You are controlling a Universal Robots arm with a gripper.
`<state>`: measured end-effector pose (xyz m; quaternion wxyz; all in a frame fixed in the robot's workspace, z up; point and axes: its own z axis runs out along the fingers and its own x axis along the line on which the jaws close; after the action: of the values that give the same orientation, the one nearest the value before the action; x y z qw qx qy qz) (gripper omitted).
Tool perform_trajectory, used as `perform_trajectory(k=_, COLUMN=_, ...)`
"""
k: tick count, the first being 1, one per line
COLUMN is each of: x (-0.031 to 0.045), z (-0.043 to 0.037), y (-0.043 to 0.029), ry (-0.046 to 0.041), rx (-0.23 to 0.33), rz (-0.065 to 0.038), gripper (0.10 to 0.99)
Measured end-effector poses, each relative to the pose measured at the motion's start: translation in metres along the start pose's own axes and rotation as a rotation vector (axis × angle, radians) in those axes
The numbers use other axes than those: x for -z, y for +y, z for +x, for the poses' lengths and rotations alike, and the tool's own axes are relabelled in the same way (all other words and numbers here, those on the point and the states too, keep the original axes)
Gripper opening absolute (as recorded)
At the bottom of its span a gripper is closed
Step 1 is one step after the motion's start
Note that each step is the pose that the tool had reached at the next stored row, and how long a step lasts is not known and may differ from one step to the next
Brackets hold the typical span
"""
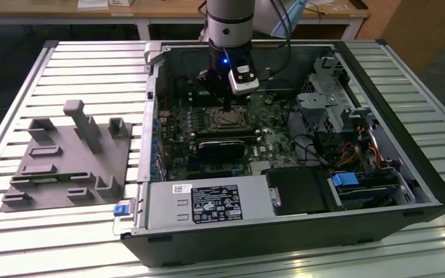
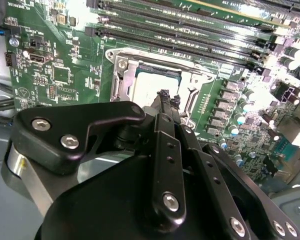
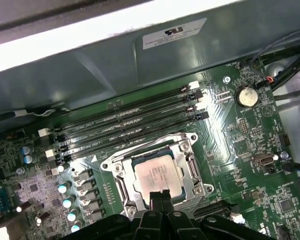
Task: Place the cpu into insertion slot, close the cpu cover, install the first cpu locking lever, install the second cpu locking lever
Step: 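Install the first cpu locking lever, then install the second cpu locking lever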
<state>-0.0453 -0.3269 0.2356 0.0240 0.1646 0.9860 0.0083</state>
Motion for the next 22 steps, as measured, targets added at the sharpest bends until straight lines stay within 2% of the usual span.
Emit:
perform_trajectory(k=13, x=0.0001, z=-0.0006, y=-0.0017, ry=0.0001, rx=0.001, rz=0.0, gripper=0.102)
perform_trajectory(k=22, x=0.0003, z=-0.0055, y=-0.0161, ry=0.0001, rx=0.001, rz=0.0, gripper=0.102)
